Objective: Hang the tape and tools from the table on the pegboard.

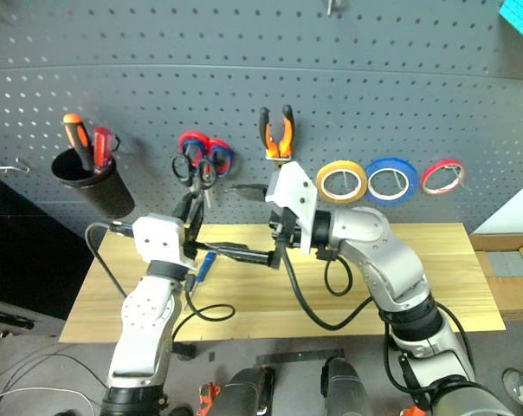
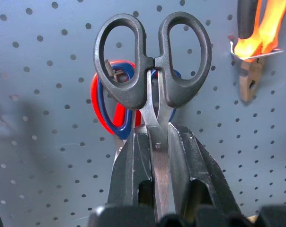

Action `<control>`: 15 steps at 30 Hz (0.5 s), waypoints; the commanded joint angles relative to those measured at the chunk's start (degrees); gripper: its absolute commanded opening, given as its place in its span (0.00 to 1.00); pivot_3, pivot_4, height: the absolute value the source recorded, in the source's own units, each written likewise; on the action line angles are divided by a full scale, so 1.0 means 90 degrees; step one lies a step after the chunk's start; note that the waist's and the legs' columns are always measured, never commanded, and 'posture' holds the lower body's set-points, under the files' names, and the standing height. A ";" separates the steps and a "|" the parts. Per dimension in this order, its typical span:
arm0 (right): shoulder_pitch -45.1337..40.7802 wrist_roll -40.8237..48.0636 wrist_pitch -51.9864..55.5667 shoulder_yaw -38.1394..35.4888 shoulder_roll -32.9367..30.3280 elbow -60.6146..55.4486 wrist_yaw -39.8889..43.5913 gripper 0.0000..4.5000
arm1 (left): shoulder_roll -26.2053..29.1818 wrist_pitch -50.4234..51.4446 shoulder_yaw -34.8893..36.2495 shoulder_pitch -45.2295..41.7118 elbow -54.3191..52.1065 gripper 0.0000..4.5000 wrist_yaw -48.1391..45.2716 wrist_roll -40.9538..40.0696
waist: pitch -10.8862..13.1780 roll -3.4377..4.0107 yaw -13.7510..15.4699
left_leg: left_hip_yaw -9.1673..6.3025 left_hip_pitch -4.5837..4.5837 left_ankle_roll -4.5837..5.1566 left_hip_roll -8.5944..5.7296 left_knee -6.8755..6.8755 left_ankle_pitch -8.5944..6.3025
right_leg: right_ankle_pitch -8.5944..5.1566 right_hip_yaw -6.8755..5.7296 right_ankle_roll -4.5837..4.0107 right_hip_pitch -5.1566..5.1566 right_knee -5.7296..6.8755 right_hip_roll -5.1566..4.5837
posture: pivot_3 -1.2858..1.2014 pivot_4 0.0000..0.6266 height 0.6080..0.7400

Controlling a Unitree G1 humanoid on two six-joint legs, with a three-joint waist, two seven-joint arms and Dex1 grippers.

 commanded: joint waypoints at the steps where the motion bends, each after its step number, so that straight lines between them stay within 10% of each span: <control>1: -0.0082 -0.0065 -0.0182 -0.0006 0.0005 -0.0130 -0.0026 1.00 | 0.0020 -0.0006 0.0080 -0.0091 -0.0155 0.03 0.0000 -0.0087 | -0.0011 -0.0003 0.0001 | 0.0000 0.0000 0.0000 0.0000 0.0000 0.0000 | 0.0000 0.0000 0.0000 0.0000 0.0000 0.0001 | 0.51 0.27 1.00; 15: -0.0144 -0.0217 -0.0211 0.0004 0.0065 -0.0055 -0.0028 1.00 | 0.0258 0.0192 0.0065 -0.0829 0.0866 0.03 -0.0262 -0.0055 | -0.0092 -0.0002 0.0001 | 0.0003 0.0005 -0.0001 -0.0003 0.0007 0.0001 | 0.0001 0.0003 -0.0001 0.0002 0.0012 0.0014 | 0.51 0.27 1.00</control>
